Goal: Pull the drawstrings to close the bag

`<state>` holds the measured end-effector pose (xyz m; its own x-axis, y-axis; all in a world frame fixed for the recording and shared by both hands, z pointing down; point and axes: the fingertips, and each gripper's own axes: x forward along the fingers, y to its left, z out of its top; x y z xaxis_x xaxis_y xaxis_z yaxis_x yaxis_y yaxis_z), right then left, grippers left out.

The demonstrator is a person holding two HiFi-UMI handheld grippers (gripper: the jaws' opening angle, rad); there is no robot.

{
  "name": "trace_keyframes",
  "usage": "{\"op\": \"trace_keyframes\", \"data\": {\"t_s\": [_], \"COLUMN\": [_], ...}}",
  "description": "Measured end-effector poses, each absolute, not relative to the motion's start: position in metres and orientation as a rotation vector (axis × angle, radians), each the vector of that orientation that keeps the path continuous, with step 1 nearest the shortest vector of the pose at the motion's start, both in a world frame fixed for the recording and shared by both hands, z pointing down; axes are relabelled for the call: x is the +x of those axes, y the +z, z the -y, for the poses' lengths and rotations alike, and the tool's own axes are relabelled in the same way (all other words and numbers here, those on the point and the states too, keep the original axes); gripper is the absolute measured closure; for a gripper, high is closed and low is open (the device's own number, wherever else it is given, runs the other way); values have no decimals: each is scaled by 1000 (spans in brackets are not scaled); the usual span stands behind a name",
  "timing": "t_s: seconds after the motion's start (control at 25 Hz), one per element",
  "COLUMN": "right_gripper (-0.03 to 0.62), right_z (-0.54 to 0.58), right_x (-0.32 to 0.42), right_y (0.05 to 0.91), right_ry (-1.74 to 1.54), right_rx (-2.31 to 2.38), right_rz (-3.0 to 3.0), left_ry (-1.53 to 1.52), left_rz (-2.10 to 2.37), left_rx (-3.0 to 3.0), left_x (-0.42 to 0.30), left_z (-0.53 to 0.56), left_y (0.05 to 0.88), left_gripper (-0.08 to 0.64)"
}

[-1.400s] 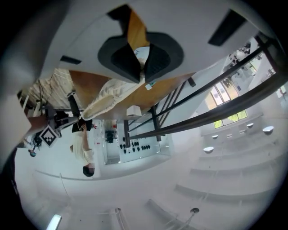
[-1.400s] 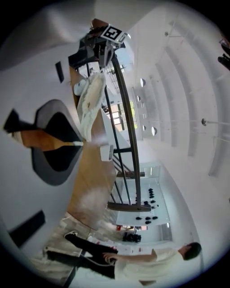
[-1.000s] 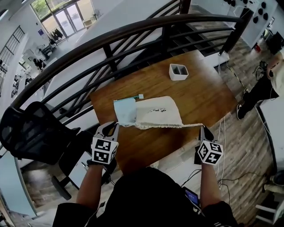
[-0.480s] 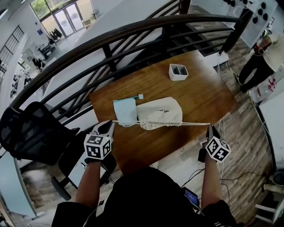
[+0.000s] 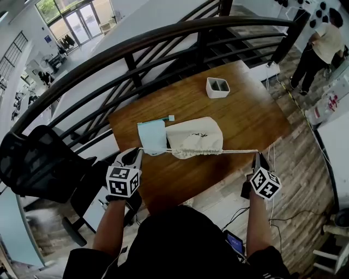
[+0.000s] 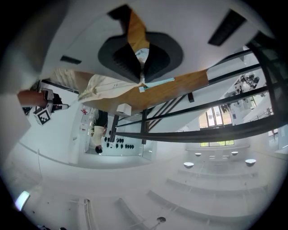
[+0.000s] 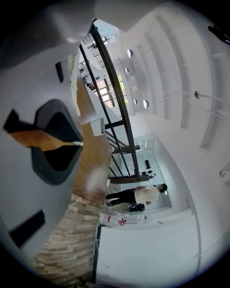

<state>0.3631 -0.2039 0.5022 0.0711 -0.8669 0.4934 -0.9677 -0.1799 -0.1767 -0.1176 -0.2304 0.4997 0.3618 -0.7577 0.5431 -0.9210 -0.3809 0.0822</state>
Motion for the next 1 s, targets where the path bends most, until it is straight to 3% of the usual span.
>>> {"op": "trace_keyframes", "data": {"t_s": [0.2,0.52,0.8,1.0], "right_gripper": [574,572,572,572], "right_z": [195,201,205,204], "right_x": [396,387,416,415], "right_y": [528,530,539,543], "right_ry": [908,783,886,913], "right_rx": [2183,2136,2223,2236], "right_rz": [1790,1766,1727,1707], "left_ry": [535,558,365,408], "left_rz": [1492,1549,1544,1555], "left_rx": [2139,2106,1923,1935], "left_x": [-148,-150,-173,-171], "left_z": [227,227,235,234], "left_y": [515,518,539,544], "left_gripper": [526,526,525,526]}}
